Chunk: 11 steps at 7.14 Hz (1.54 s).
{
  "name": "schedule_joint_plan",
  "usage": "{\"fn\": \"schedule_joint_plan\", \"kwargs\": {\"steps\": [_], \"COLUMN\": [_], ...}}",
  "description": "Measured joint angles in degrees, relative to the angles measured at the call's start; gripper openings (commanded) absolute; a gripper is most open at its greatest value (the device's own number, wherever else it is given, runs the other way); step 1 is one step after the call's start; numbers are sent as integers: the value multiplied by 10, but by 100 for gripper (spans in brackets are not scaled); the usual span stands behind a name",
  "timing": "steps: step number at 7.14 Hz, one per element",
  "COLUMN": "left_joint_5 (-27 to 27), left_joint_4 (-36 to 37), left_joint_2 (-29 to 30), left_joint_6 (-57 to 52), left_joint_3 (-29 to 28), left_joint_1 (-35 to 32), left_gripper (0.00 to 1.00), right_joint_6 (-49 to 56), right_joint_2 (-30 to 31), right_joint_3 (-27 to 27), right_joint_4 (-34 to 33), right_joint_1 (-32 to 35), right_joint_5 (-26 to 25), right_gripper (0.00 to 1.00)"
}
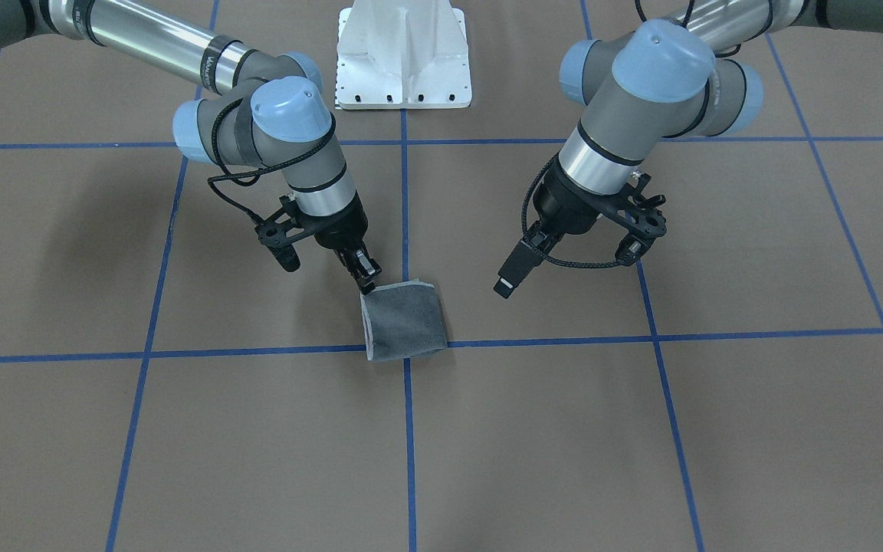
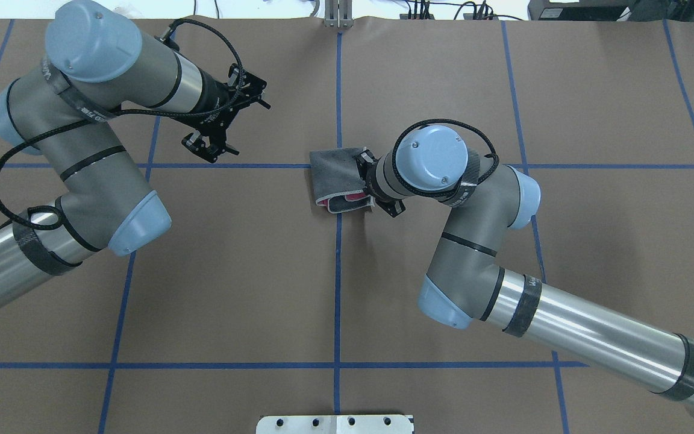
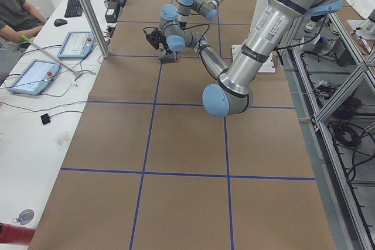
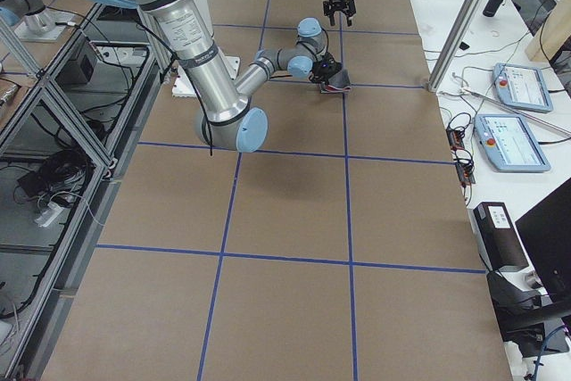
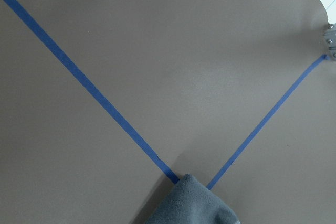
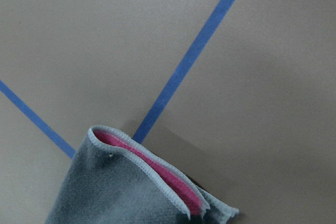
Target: Fold towel twice with both arms
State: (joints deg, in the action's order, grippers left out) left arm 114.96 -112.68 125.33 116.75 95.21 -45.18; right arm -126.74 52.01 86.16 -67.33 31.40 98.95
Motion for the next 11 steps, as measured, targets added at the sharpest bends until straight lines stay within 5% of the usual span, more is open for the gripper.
{"fn": "schedule_joint_plan", "kwargs": {"steps": [1, 2, 4, 5, 11], "left_joint_5": [0, 0, 0, 0, -1], "left_joint_4": [0, 0, 0, 0, 0], "left_joint_2": [2, 2, 3, 3, 2], "left_joint_6": [1, 1, 2, 2, 1], "left_joint_3": [-1, -1, -1, -1, -2], "left_joint_1": [0, 0, 0, 0, 0], "left_gripper": [100, 100, 100, 100, 100], "right_joint_6": [0, 1, 3, 3, 22], "right_joint_2": [5, 9, 13, 14, -14], "right_joint_3": [5, 7, 6, 6, 3], "right_joint_4": [-5, -6, -6, -5, -4], "right_joint_1": [0, -1, -2, -2, 7], "right_joint_5": [-3, -5, -7, -7, -9], "right_gripper": [0, 29, 46, 99, 100]}}
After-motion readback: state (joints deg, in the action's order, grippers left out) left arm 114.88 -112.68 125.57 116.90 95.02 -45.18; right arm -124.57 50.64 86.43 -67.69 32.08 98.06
